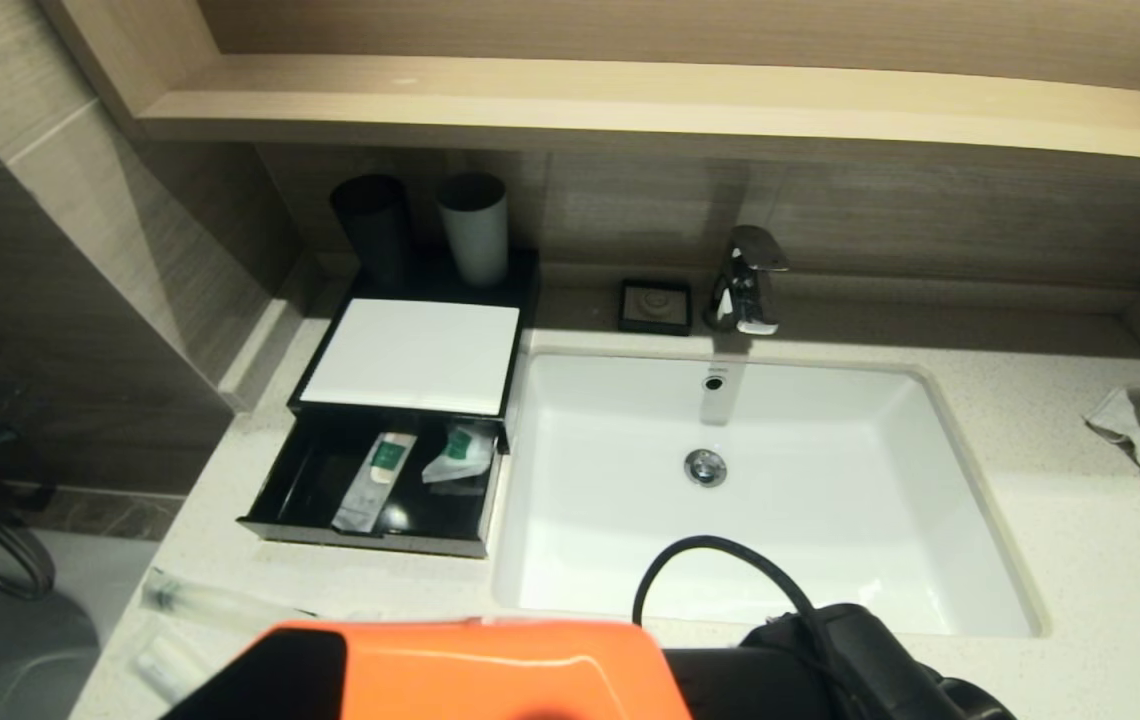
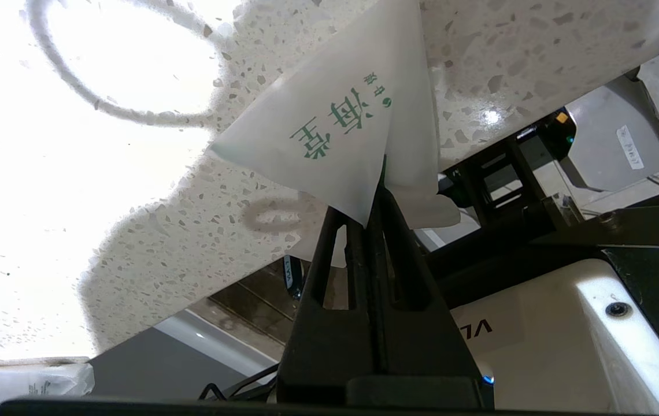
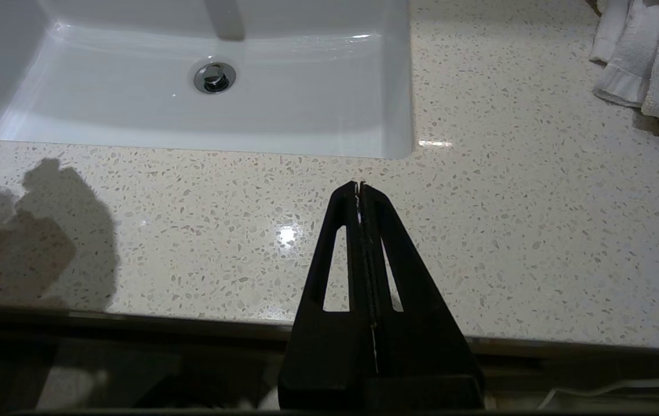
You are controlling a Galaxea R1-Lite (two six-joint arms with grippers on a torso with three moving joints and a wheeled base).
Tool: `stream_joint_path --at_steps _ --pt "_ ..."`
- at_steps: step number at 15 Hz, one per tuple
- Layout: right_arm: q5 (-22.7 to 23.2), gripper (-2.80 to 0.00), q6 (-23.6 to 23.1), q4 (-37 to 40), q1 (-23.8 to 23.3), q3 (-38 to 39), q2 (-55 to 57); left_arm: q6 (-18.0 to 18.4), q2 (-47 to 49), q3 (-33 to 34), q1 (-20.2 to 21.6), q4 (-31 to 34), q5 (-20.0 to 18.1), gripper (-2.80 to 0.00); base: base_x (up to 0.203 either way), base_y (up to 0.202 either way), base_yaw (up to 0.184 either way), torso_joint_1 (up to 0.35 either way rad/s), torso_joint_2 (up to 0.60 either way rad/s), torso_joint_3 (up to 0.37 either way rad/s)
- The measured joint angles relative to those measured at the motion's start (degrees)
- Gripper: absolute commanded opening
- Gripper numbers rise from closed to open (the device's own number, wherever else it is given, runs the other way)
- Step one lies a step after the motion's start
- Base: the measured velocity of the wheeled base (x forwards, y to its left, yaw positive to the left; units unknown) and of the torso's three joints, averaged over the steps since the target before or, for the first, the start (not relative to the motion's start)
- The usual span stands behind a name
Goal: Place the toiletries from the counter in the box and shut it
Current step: Pick up the bathroom toiletry
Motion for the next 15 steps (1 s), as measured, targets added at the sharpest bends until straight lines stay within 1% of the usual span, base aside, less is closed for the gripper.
stream_joint_path --at_steps 6,15 --pt "0.0 -2.8 0.0 0.0 0.0 0.0 0.0 -0.3 0.0 0.0 0.8 0.3 0.1 -2.8 0.0 0.0 0.0 0.0 0.0 0.0" --pt "0.0 -2.8 0.0 0.0 0.0 0.0 0.0 -0.4 -0.3 0.0 7.1 0.0 0.8 -2.8 0.0 0.0 0.0 0.0 0.0 0.0"
